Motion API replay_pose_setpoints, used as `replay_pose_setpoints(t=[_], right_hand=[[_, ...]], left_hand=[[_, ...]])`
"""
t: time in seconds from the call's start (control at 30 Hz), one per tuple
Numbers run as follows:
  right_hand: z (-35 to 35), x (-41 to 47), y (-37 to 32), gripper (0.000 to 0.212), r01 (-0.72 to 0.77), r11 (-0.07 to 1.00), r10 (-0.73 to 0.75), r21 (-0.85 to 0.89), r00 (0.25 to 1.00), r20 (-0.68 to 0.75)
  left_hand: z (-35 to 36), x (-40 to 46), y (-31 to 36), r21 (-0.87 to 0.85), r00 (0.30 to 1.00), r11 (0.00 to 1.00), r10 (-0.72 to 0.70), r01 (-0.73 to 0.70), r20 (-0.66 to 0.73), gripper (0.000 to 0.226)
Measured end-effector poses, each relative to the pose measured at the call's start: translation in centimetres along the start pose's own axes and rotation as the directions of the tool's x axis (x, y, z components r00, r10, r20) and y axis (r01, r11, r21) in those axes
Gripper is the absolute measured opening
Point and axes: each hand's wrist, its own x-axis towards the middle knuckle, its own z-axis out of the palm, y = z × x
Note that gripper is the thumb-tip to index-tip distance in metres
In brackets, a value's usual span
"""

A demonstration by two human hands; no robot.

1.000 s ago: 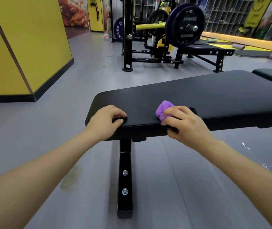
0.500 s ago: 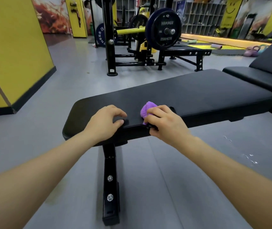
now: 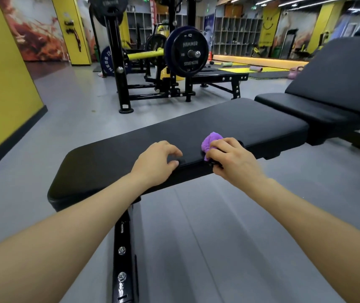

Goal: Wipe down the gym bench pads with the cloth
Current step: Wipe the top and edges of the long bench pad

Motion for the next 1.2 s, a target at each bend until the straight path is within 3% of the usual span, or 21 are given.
replay_pose_setpoints(t=[0.37,0.5,0.57,0.77,0.87,0.93,1.0,1.2], right_hand=[[-3.0,-4.1,7.8,0.033,-0.130,0.984,0.136,-0.119,0.990,0.044],[-4.1,-4.9,11.2,0.019,-0.178,0.969,0.186,-0.168,0.982,0.034],[-4.5,-5.2,12.6,0.026,-0.240,0.954,0.252,-0.179,0.967,0.044],[-6.1,-5.5,15.2,0.022,-0.527,0.841,0.529,-0.125,0.848,-0.015],[-6.9,-5.0,16.6,0.033,-0.791,0.607,0.795,0.072,0.605,-0.053],[-6.7,-4.8,16.1,0.031,-0.862,0.486,0.872,0.144,0.490,-0.007],[-6.2,-5.1,15.2,0.026,-0.868,0.474,0.876,0.144,0.482,0.018],[-5.4,-4.6,11.5,0.020,-0.826,0.554,0.824,0.103,0.562,0.069]], left_hand=[[3.2,3.6,6.9,0.013,0.996,0.996,0.090,-0.090,0.026,0.025],[4.1,5.0,9.2,0.033,0.993,0.993,0.114,-0.114,0.022,0.025],[4.6,5.7,10.4,0.044,0.992,0.991,0.124,-0.125,0.021,0.026],[5.7,7.0,12.3,0.067,0.990,0.988,0.139,-0.139,0.011,0.026],[5.9,7.3,12.1,0.039,0.992,0.992,0.122,-0.122,-0.007,0.025],[5.9,7.3,11.8,0.023,0.992,0.991,0.128,-0.128,-0.011,0.026],[6.0,7.3,11.6,0.002,0.991,0.991,0.136,-0.136,-0.019,0.026],[6.1,7.1,11.3,-0.036,0.989,0.989,0.145,-0.146,-0.021,0.028]])
